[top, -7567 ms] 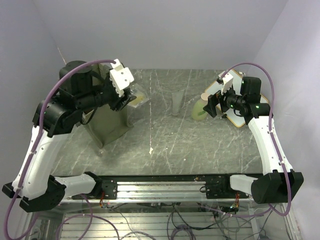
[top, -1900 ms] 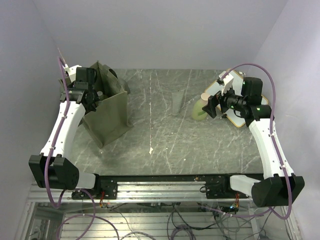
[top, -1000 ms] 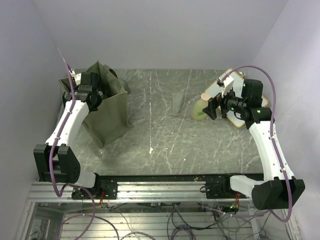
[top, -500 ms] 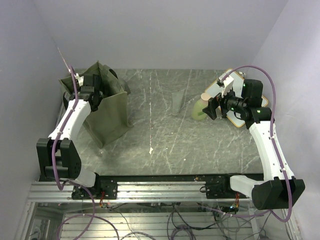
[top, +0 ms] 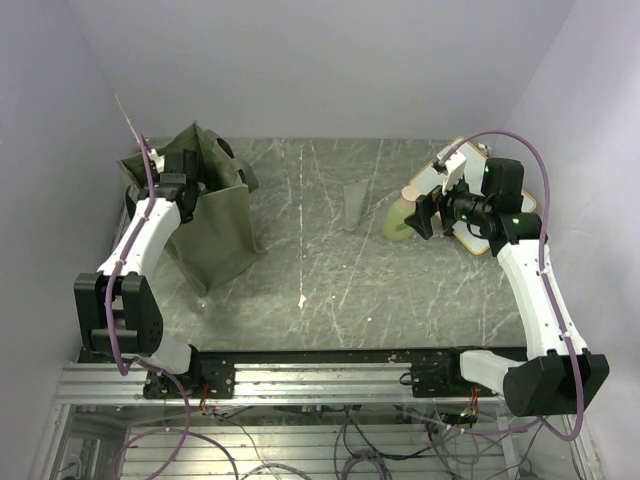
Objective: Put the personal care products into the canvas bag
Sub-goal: Place the care product in the canvas bag.
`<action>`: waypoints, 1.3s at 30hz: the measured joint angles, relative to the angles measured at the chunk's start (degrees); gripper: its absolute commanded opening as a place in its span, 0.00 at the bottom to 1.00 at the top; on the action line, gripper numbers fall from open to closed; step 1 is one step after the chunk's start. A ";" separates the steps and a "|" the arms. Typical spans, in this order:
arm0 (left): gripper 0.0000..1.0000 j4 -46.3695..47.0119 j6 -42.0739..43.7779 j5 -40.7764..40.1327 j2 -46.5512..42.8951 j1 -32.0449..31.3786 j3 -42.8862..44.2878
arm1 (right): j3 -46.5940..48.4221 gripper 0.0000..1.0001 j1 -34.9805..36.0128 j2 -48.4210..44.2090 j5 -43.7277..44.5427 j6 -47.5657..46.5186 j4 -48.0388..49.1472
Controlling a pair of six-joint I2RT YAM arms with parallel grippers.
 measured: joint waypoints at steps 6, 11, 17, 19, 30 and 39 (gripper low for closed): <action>0.56 0.09 0.02 1.11 0.00 0.57 0.00 | 0.02 1.00 0.00 0.72 -0.04 0.00 0.00; 0.60 0.15 0.22 1.79 0.00 0.87 0.00 | 0.02 1.00 0.04 1.29 -0.04 0.02 -0.02; 0.69 1.29 0.24 3.34 0.00 0.96 0.15 | 0.07 1.00 0.04 1.81 -0.04 0.02 -0.02; 0.72 1.86 0.24 3.96 0.00 0.96 0.46 | 0.07 1.00 0.04 1.86 -0.04 0.02 -0.02; 0.87 2.91 0.55 4.98 0.13 1.07 1.14 | 0.07 1.00 0.15 1.86 0.00 -0.02 -0.02; 1.00 2.95 1.53 5.46 0.09 1.07 3.85 | 0.07 1.00 0.39 1.86 0.00 -0.44 -0.02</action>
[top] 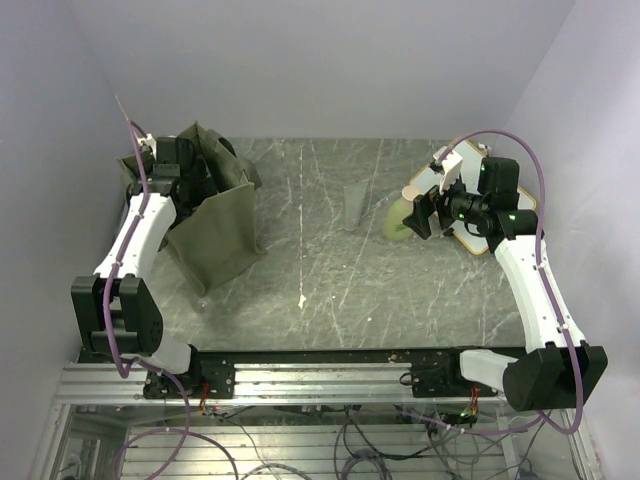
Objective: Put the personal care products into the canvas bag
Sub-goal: Place the care product in the canvas bag, then move the care product at the center of the board.
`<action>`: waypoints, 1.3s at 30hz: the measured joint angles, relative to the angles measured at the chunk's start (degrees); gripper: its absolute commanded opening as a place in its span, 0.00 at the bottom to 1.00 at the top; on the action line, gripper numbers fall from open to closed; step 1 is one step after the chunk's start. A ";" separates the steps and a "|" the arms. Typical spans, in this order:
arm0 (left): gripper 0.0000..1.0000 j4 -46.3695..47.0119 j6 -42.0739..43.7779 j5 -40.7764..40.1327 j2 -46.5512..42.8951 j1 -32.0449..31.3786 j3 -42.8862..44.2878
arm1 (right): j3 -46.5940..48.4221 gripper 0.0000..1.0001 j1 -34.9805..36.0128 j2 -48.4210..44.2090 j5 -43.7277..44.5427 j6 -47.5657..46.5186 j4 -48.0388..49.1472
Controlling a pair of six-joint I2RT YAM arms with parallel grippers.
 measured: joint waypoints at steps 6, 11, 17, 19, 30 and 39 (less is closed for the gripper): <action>0.99 -0.09 1.07 0.13 -0.72 0.02 1.73 | 0.00 1.00 0.09 0.00 0.02 -0.11 0.00; 1.00 -0.11 1.86 0.20 -2.23 0.02 2.75 | 0.00 1.00 0.26 -0.02 0.15 -0.24 0.00; 1.00 -0.15 2.45 0.15 -5.01 0.02 3.61 | 0.00 1.00 0.28 -0.04 0.17 -0.24 0.00; 1.00 -0.17 2.58 0.15 -6.27 0.02 3.61 | 0.00 1.00 0.31 -0.04 0.17 -0.24 -0.02; 1.00 0.63 2.80 0.17 -13.18 0.02 4.17 | 0.00 1.00 0.35 -0.04 0.17 -0.24 0.00; 0.97 5.09 6.43 5.57 -17.64 0.00 4.39 | -0.02 1.00 0.35 -0.50 0.79 -0.20 0.07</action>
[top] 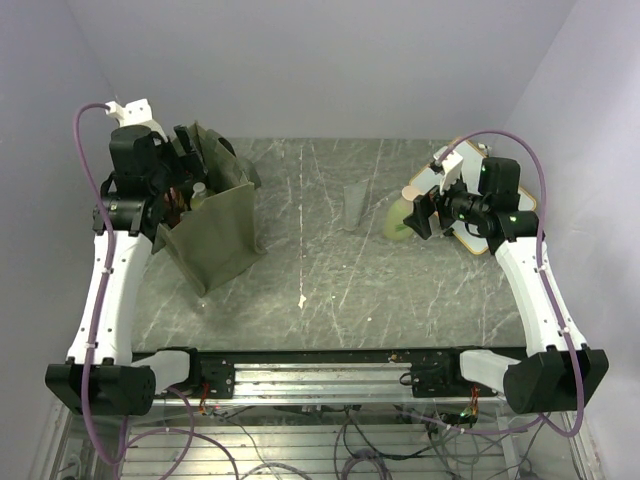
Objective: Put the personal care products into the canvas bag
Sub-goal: Move the care product at the center of the board.
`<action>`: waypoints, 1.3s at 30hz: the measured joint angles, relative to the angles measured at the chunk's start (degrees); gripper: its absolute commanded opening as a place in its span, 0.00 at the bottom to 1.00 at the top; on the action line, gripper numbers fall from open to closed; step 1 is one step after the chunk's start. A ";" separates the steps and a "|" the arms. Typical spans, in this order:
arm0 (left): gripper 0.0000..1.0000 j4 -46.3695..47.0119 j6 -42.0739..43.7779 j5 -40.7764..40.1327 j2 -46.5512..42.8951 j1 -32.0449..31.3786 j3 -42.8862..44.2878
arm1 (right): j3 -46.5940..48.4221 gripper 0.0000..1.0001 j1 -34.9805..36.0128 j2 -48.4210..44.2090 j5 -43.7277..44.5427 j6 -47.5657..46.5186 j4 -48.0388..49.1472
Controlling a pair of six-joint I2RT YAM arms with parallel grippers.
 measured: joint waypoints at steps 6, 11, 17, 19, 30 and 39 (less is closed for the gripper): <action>0.95 2.32 4.13 6.23 -1.99 0.00 0.48 | 0.00 1.00 0.02 -0.50 1.90 0.11 0.74; 0.95 2.49 8.70 13.35 -1.84 -0.68 3.06 | 0.52 1.00 0.00 0.52 5.31 -0.15 0.87; 0.95 -0.74 16.35 20.85 -0.37 -2.73 6.84 | 4.33 1.00 0.02 6.56 6.54 -4.35 -0.55; 0.95 -2.91 18.73 22.84 0.37 -2.97 7.61 | 5.84 1.00 0.13 8.48 6.38 -6.34 -1.60; 0.93 -13.35 28.44 30.05 0.00 -3.28 8.83 | 12.98 1.00 1.18 18.21 6.95 -15.39 -5.68; 0.93 -18.88 33.66 34.32 -1.55 -4.96 11.15 | 16.22 0.97 1.25 25.24 6.47 -19.26 -8.46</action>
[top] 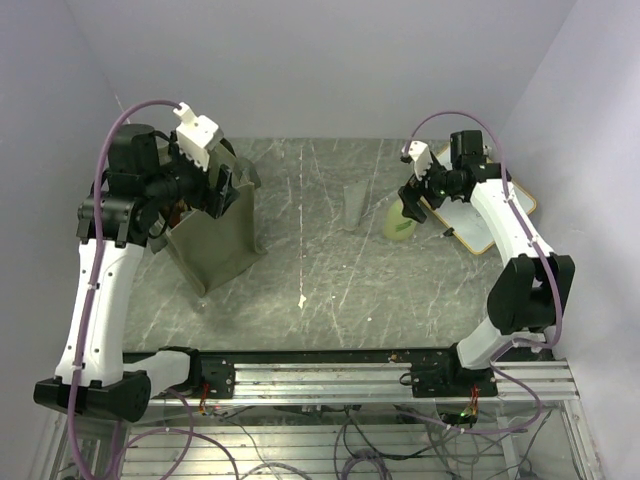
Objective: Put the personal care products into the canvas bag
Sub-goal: Move the care product at the center of the board.
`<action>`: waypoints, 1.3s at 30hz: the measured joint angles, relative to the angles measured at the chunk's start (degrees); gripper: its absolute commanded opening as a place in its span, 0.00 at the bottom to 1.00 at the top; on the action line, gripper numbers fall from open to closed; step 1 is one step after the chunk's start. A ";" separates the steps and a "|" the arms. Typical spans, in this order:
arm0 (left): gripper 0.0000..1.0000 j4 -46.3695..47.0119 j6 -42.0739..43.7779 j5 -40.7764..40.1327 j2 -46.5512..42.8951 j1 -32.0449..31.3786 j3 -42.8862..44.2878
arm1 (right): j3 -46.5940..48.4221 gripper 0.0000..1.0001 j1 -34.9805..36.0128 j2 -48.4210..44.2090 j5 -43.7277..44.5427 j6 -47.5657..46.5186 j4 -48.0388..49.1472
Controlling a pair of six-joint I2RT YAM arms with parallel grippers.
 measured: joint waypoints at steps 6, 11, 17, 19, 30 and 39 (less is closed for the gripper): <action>0.94 -1.57 1.09 -0.52 0.15 -2.45 -0.04 | 1.64 0.89 0.04 2.78 -2.60 -1.25 -1.66; 0.95 -2.71 1.90 -3.85 1.25 -6.21 -0.52 | 2.01 0.77 0.04 4.17 -3.19 -1.33 -1.95; 0.94 -3.02 2.95 -9.22 3.50 -10.73 -2.51 | 2.01 0.62 0.04 4.26 -3.17 -0.87 -1.31; 0.92 -2.95 3.28 -11.50 4.63 -11.45 -2.58 | 2.01 0.56 0.04 4.26 -3.15 -0.50 -1.05; 0.73 -1.81 5.40 -19.96 10.25 -16.81 -2.58 | 2.01 0.26 0.31 4.35 -2.97 0.68 -0.22; 0.43 -0.83 6.32 -23.15 11.50 -19.34 -2.97 | 2.01 0.00 0.31 4.35 -2.45 2.64 0.26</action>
